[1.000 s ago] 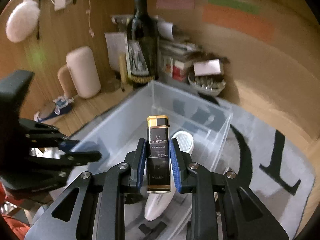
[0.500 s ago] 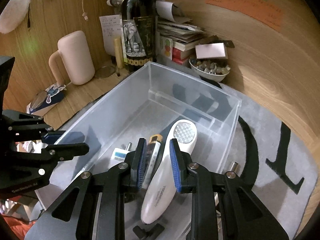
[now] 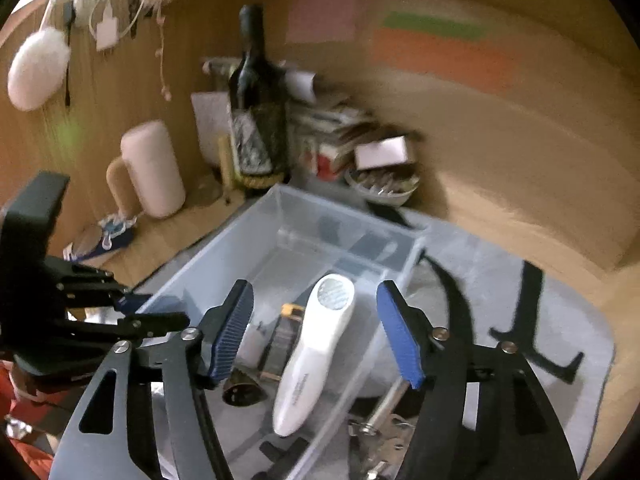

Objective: Organize rigid objects
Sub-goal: 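Carry the black lighter into the clear box and release it, then grasp the key ring beside the metal pen with the right gripper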

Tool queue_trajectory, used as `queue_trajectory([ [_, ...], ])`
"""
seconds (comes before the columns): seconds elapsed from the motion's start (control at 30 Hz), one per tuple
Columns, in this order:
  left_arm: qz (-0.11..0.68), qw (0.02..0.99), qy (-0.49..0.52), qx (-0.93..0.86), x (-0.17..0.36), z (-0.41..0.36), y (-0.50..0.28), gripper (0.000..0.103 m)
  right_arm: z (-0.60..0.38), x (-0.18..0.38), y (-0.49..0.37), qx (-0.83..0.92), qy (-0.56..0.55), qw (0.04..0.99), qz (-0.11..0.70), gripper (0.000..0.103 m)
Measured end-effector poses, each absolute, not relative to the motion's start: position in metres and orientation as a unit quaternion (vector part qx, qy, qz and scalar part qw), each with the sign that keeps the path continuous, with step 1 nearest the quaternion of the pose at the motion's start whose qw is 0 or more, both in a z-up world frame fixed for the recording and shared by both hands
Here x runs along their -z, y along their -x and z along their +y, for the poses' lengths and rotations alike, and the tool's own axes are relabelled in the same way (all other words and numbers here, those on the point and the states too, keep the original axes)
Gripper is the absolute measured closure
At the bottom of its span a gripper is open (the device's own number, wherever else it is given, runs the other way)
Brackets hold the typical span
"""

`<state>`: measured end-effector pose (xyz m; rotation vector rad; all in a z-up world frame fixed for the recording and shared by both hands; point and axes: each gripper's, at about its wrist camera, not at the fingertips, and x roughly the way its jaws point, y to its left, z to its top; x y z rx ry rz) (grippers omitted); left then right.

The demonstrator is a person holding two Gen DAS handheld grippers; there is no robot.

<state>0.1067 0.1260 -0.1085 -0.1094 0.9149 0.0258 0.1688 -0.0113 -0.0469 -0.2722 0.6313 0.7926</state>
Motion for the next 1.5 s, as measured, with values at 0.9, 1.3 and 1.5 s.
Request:
queue_trajectory([
  [0.9, 0.442, 0.896, 0.051, -0.012, 0.109, 0.126, -0.107, 0.09, -0.091, 0.13, -0.187, -0.281, 0.132, 0.851, 0.423, 0.038],
  [1.3, 0.441, 0.896, 0.052, -0.012, 0.109, 0.126, -0.107, 0.09, -0.078, 0.148, -0.186, -0.288, 0.146, 0.841, 0.435, 0.038],
  [1.5, 0.441, 0.896, 0.051, -0.012, 0.109, 0.126, -0.107, 0.09, -0.077, 0.147, -0.183, -0.289, 0.139, 0.845, 0.428, 0.051],
])
